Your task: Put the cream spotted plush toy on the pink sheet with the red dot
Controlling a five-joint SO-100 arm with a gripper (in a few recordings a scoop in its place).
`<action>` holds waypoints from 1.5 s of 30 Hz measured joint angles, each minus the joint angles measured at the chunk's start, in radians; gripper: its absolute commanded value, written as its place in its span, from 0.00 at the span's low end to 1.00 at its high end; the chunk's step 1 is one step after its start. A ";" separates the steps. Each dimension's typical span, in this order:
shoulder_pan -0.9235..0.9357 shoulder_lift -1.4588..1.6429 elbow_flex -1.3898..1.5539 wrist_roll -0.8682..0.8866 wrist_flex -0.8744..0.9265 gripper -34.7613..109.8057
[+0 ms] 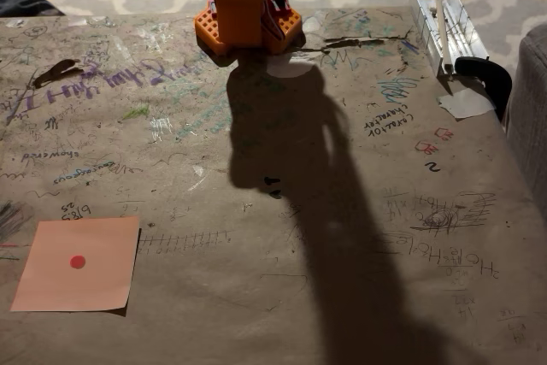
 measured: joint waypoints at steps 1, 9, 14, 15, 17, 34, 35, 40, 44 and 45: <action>0.000 -0.008 0.000 -0.003 0.000 0.24; 0.048 -0.298 0.028 0.086 -0.147 0.34; 0.195 -0.917 0.101 0.025 -0.495 0.41; 0.230 -1.040 0.086 0.015 -0.543 0.43; 0.279 -1.226 0.069 -0.011 -0.577 0.45; 0.239 -0.851 0.604 -0.032 -0.773 0.38; 0.225 -0.778 0.667 -0.018 -0.798 0.35; 0.170 -0.365 1.014 0.186 -0.893 0.24; 0.158 -0.135 1.186 0.422 -0.854 0.24; 0.158 -0.091 1.215 0.480 -0.836 0.24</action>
